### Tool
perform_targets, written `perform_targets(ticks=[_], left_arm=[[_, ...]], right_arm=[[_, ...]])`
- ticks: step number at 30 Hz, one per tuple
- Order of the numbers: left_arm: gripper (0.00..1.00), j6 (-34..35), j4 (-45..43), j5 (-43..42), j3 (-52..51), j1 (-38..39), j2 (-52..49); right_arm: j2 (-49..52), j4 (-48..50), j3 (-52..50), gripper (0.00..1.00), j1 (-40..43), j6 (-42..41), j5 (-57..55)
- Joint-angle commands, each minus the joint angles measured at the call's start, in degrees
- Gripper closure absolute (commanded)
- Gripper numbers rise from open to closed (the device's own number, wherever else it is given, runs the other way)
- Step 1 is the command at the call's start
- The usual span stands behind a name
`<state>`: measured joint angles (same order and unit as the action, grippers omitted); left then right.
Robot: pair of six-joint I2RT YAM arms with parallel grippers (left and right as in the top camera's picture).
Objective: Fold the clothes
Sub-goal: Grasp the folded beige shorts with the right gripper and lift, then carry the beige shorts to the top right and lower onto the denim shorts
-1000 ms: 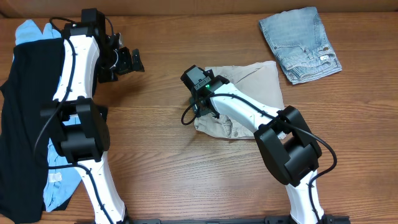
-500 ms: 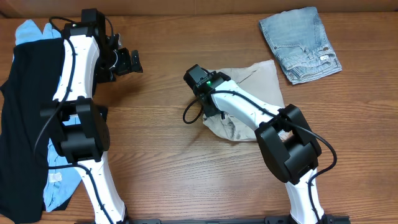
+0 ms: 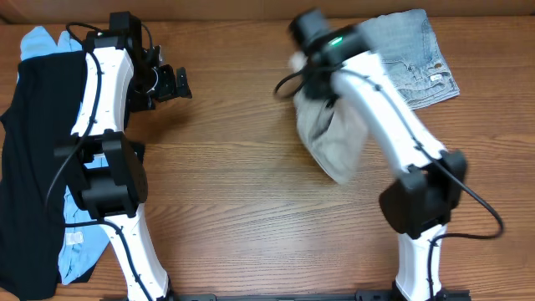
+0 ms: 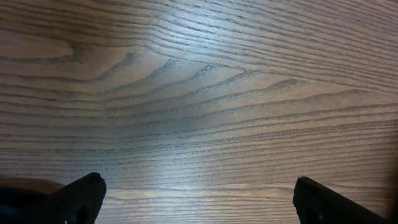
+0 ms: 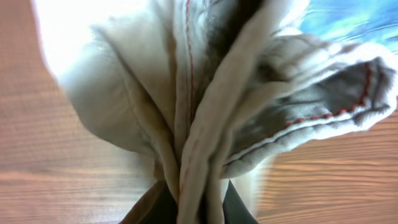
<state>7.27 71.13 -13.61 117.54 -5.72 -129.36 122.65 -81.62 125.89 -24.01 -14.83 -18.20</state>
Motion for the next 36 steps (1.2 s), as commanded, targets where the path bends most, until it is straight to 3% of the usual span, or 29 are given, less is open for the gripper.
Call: perform_targets(ticks=[1,9,16,23,36], left_arm=[[0.0,-0.85,-0.04,0.48,0.68,0.15,0.13],[0.0,-0.85,-0.46,0.48,0.68,0.15,0.13],[0.0,-0.39,-1.42,0.46,0.68,0.15,0.13],[0.0,-0.39,-1.62,0.46,0.68,0.17,0.13],[0.0,4.57,-3.58,0.5,0.68,0.48,0.13]], right_arm=[[-4.48,-1.81,9.55,0.96,4.0,1.42,-1.2],[-4.68,-2.03,17.88,0.96,14.6,7.72,-1.29],[-2.97,8.9,17.7,0.96,21.42,31.45,-1.27],[0.39,22.53,14.6,0.96,26.14,46.62,-1.25],[10.69,34.86,13.99,0.96,31.32,51.28,-0.96]])
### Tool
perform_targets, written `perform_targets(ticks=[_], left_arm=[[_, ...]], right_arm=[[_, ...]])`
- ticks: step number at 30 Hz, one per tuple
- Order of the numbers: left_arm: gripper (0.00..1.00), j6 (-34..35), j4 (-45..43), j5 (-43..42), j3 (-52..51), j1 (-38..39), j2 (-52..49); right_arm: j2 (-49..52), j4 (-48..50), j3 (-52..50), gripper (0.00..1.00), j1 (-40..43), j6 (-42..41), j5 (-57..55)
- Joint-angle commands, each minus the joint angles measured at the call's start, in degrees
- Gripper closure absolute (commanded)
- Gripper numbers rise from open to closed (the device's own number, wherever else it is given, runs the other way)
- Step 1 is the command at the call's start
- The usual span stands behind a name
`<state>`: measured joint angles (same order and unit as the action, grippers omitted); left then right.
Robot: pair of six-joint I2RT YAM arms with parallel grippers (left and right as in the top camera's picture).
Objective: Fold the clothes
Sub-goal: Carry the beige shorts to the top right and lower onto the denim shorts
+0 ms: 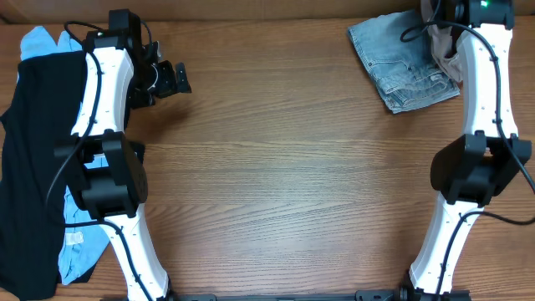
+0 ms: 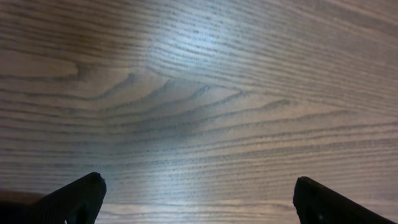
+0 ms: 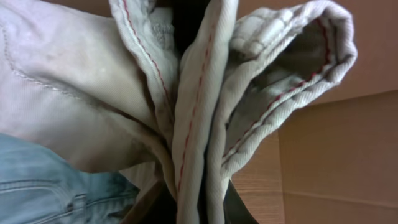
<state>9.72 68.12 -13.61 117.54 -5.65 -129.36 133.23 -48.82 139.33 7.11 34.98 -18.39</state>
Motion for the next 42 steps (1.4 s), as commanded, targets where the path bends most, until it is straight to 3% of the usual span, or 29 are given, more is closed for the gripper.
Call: perform_targets(ticks=[1,18,19,20,21,32,42], left_arm=[[0.0,2.12,-0.85,0.48,0.68,0.5,0.13],[0.0,2.08,-1.11,0.76,0.68,0.52,0.11],[0.0,2.08,-1.11,0.76,0.68,0.52,0.11],[0.0,2.05,-1.09,0.76,0.68,0.52,0.11],[0.0,2.03,-1.09,0.76,0.68,0.52,0.11],[0.0,1.86,-1.05,2.19,0.68,0.52,0.11],[0.0,1.9,-0.87,2.19,0.68,0.52,0.11]], right_arm=[[0.55,2.08,0.55,0.96,0.2,1.49,-0.59],[3.85,-4.44,0.28,0.94,-7.87,-2.25,8.2],[3.89,-4.48,-0.07,0.63,-8.61,-2.47,8.22],[4.0,-4.48,-0.52,0.24,-9.16,-2.47,8.22],[4.07,-4.52,-0.94,0.0,-9.77,-2.95,8.22],[2.43,-12.48,2.43,0.0,-14.84,-24.0,8.81],[-10.88,-25.59,12.57,0.0,-18.6,-31.15,16.81]])
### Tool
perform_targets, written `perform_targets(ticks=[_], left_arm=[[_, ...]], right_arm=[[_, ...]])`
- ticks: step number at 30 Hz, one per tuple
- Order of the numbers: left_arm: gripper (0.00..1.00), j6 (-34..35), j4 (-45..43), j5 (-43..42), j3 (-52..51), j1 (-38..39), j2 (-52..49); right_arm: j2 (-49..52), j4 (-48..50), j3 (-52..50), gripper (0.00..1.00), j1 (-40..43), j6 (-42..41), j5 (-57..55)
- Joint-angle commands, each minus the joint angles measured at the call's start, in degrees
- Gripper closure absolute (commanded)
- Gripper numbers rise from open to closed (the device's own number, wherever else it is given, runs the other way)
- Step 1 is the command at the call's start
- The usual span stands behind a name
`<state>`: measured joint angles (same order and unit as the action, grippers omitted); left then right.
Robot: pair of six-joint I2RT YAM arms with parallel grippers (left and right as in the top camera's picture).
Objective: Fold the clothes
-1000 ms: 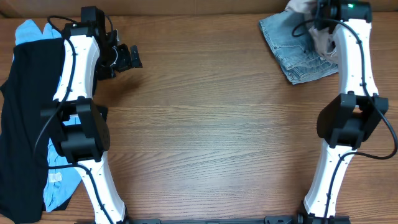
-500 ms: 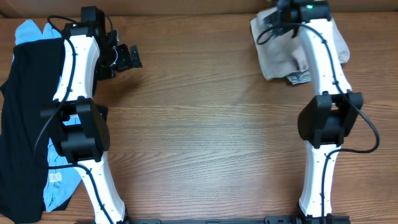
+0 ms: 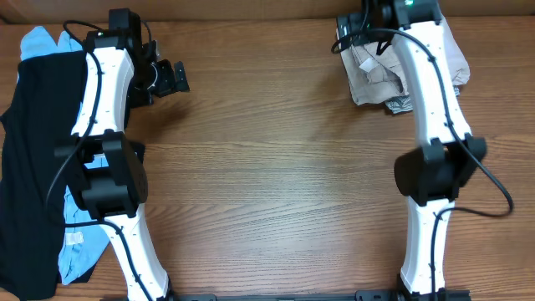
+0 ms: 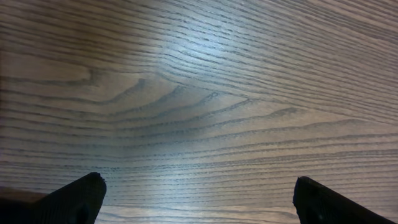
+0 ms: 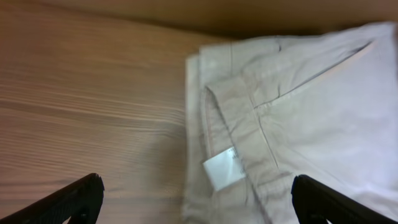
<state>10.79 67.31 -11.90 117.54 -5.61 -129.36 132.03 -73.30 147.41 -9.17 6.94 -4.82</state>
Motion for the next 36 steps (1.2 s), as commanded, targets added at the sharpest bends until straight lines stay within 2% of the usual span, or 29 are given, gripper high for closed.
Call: perform_targets(ticks=[1,8,16,19,21,24,31,36], left_arm=[[0.0,0.83,-0.07,0.48,0.68,0.48,0.11],[0.0,0.83,-0.07,0.48,0.68,0.48,0.11],[0.0,0.81,-0.07,0.48,0.68,0.48,0.11],[0.0,0.81,-0.07,0.48,0.68,0.48,0.11],[0.0,0.81,-0.07,0.48,0.68,0.48,0.11],[0.0,0.81,-0.07,0.48,0.68,0.48,0.11],[0.0,0.81,-0.07,0.48,0.68,0.48,0.11],[0.0,0.83,-0.07,0.48,0.68,0.48,0.11]], right_arm=[[-11.93,-2.36,4.96,0.0,-3.39,-4.02,3.17],[-21.86,-2.99,5.07,0.0,-10.03,-4.2,3.5],[-21.84,-3.82,4.72,0.0,-10.36,-3.8,3.04],[-21.81,-7.96,4.7,0.0,-10.29,-3.56,-3.04],[-22.18,-13.46,4.7,0.0,-10.27,-3.15,-4.87],[-23.39,-15.78,4.7,0.0,-10.27,-2.69,-6.16],[-29.66,-9.57,1.03,0.0,-10.27,-2.69,-1.46],[-39.34,-1.73,-11.37,0.0,-10.27,-2.69,-1.51]])
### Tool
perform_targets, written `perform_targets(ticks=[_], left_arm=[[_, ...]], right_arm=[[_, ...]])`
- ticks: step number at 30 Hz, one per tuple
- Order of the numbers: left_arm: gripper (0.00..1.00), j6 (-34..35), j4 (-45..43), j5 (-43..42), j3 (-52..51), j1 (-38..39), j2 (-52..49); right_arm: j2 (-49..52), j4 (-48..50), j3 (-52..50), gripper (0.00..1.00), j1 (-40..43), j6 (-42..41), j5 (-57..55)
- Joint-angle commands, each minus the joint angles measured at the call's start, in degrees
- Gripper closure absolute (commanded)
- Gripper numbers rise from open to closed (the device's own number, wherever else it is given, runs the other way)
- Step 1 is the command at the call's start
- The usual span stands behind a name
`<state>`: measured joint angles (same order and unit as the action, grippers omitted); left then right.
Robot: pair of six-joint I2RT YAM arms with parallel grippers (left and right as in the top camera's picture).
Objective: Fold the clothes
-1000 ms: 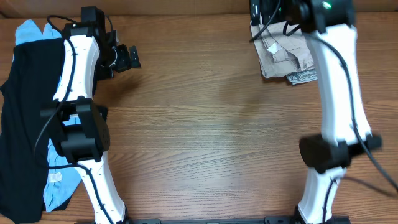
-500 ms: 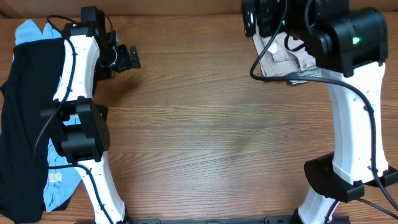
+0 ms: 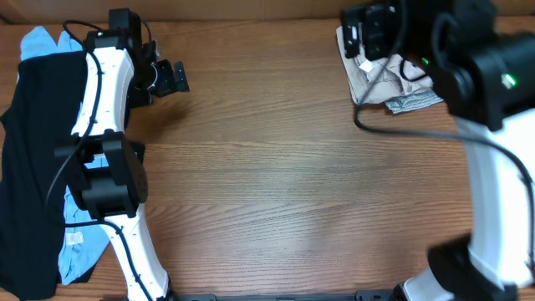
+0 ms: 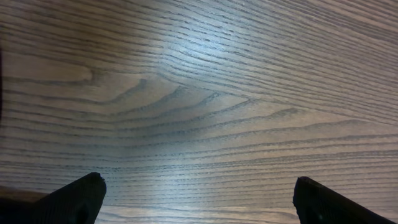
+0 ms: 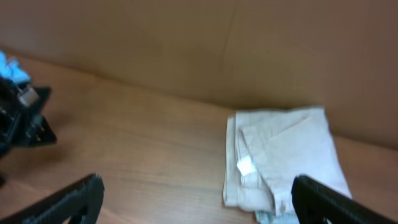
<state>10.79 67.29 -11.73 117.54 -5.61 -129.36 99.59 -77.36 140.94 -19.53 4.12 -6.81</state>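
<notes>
A folded beige garment (image 3: 378,77) lies at the back right on top of folded jeans, whose blue-grey edge (image 3: 415,102) sticks out. In the right wrist view the beige garment (image 5: 283,155) lies well below and ahead. My right gripper (image 5: 199,202) is open and empty, raised high above the table (image 3: 372,29). A black garment (image 3: 25,159) and a light blue one (image 3: 38,42) lie in a heap at the left edge. My left gripper (image 4: 199,199) is open over bare wood, near the back left (image 3: 171,79).
A brown cardboard wall (image 5: 186,43) runs along the table's back edge. The wooden table (image 3: 267,192) stretches between the two arms. The left arm's base (image 3: 104,180) stands beside the clothes heap.
My right gripper has moved up and away from the beige garment, which now looks small and far in its wrist view. The garment lies as it did. The left arm has not moved.
My right gripper was shut on the bunched beige garment over the middle of the table. Then it held it at the back right above the jeans. Then it was open with the garment lying folded on the jeans, and now it hangs high above.
</notes>
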Motion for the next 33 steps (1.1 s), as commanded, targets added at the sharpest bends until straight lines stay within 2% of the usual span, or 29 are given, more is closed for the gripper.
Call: perform_targets(ticks=[1,7,13,16,17,20,25,33], left_arm=[[0.0,0.83,-0.04,0.31,0.68,0.48,0.11],[0.0,0.81,-0.04,0.31,0.68,0.48,0.11],[0.0,0.81,-0.04,0.31,0.68,0.48,0.11],[0.0,0.81,-0.04,0.31,0.68,0.48,0.11],[0.0,0.81,-0.04,0.31,0.68,0.48,0.11],[0.0,0.81,-0.04,0.31,0.68,0.48,0.11],[0.0,0.81,-0.04,0.31,0.68,0.48,0.11],[0.0,0.81,-0.04,0.31,0.68,0.48,0.11]], right_arm=[[-9.33,4.5,-8.66,0.0,0.2,0.13,0.48],[-25.24,18.49,-33.77,0.0,3.02,0.13,3.69],[-44.94,39.45,-66.79,0.0,9.2,-0.7,11.3],[-55.47,49.72,-83.38,0.0,12.35,-4.96,11.43],[-62.01,56.06,-93.15,0.0,13.84,-5.95,11.43],[-71.38,63.82,-106.33,0.0,15.3,-6.34,11.43],[-86.73,72.22,-125.37,0.0,18.47,-13.73,11.41],[-98.18,73.46,-137.22,0.0,18.93,-14.01,9.27]])
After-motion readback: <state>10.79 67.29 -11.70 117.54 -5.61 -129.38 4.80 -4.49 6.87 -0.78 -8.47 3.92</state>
